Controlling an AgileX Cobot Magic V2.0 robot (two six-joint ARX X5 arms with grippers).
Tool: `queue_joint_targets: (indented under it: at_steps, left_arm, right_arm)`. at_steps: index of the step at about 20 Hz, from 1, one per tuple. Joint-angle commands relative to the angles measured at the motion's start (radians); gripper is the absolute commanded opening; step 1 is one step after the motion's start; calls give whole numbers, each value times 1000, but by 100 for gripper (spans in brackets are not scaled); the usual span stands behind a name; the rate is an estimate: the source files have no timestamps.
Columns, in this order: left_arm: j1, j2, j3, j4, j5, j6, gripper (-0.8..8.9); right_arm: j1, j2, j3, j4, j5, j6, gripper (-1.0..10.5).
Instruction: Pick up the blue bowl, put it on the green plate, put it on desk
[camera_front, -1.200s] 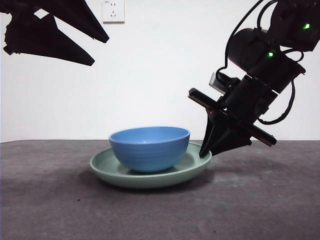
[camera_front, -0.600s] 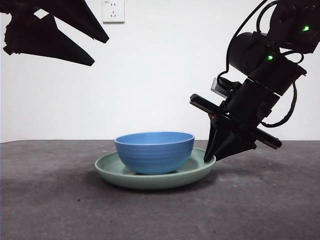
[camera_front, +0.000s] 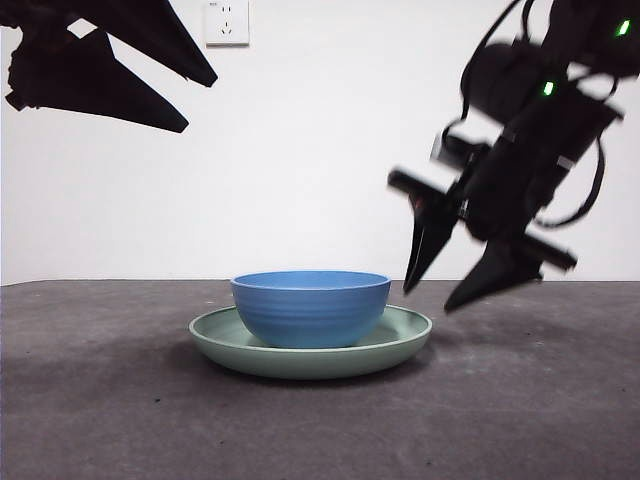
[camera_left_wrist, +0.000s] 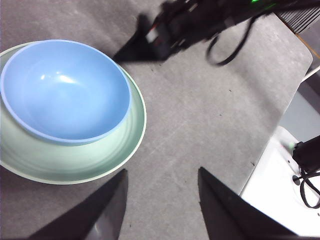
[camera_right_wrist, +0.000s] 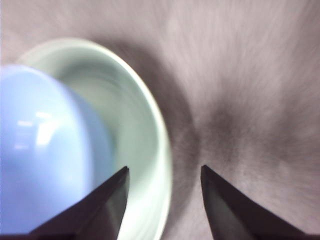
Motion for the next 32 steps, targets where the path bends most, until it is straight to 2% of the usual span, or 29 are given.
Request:
queue_joint_targets:
  at_steps: [1, 5, 10, 13, 16, 21, 32]
  left_arm:
    - [-5, 6, 8, 4, 6, -2, 226]
    - [-5, 6, 8, -14, 5, 3, 226]
    - [-5, 6, 8, -13, 5, 3, 226]
    - [-5, 6, 8, -13, 5, 3, 226]
    - [-5, 6, 8, -13, 5, 3, 226]
    - [-5, 6, 8, -13, 5, 2, 226]
    - [-5, 6, 8, -14, 5, 2, 218]
  right_arm:
    - [3, -69, 14, -33, 18, -61, 229]
    - [16, -238, 14, -135, -14, -148, 229]
    - [62, -464, 14, -351, -21, -261, 229]
    - [108, -565, 14, -476, -23, -291, 228]
    - [171, -636, 10, -542, -22, -299, 228]
    - [251, -682, -5, -539, -13, -319, 228]
    - [261, -679, -5, -538, -13, -320, 228]
